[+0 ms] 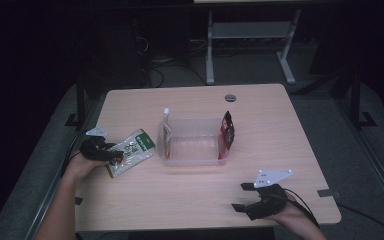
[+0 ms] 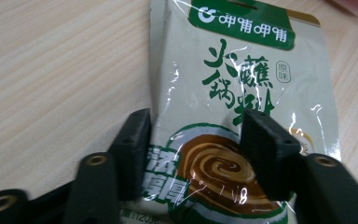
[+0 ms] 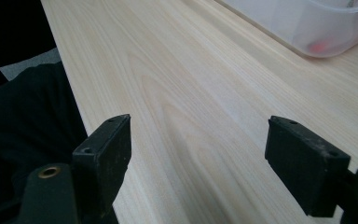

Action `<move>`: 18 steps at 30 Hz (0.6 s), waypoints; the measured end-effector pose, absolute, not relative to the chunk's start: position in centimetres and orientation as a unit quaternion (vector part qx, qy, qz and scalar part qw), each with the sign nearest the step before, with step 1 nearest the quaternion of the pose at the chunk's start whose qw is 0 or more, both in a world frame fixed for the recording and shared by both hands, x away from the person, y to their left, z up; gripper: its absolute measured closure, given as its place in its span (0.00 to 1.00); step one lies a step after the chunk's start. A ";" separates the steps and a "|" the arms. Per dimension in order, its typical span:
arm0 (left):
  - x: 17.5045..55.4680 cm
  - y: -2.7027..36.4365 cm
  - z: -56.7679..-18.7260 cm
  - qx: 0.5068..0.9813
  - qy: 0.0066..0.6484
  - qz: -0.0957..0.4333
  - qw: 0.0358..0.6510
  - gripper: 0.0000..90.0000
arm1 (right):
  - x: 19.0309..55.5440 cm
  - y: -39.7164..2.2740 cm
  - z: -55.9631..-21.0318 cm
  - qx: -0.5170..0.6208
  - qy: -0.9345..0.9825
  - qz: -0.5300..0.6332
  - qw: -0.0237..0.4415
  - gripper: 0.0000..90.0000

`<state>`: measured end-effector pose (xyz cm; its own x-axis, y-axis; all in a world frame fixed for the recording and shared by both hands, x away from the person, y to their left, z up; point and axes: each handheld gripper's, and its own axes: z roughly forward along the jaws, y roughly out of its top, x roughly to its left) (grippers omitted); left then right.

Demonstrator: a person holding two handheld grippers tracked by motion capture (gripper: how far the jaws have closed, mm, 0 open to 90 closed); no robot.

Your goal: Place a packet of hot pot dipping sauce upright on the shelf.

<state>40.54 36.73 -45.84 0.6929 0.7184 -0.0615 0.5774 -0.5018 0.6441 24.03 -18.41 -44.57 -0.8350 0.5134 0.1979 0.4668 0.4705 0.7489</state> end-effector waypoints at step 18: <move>39.1 37.1 -44.6 0.846 0.406 0.084 0.335 1.00 | 24.1 -18.5 -44.5 0.289 0.856 0.429 0.028 0.25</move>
